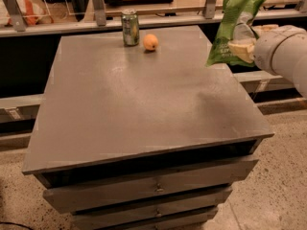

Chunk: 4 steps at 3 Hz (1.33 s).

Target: Move green rice chip bag near orange

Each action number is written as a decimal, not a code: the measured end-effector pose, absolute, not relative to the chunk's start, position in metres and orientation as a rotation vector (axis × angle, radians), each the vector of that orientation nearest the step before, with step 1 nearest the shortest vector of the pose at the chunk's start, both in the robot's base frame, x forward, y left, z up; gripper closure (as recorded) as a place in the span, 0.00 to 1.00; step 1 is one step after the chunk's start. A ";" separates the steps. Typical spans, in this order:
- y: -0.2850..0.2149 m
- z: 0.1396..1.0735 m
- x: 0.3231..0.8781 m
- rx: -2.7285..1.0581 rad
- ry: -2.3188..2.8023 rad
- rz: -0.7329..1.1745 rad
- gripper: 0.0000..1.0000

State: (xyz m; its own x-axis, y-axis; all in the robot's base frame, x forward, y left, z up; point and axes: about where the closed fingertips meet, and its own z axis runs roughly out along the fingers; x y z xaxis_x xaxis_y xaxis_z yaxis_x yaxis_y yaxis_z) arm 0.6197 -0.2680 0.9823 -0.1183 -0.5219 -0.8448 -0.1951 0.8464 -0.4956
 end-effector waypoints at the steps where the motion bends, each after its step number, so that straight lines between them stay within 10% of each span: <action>1: -0.243 0.981 0.655 -0.589 1.679 -0.259 1.00; 4: -0.238 0.961 0.727 -0.594 1.670 -0.227 1.00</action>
Offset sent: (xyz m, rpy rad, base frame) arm 0.1361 0.0445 -0.0556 0.0760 0.0972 0.1882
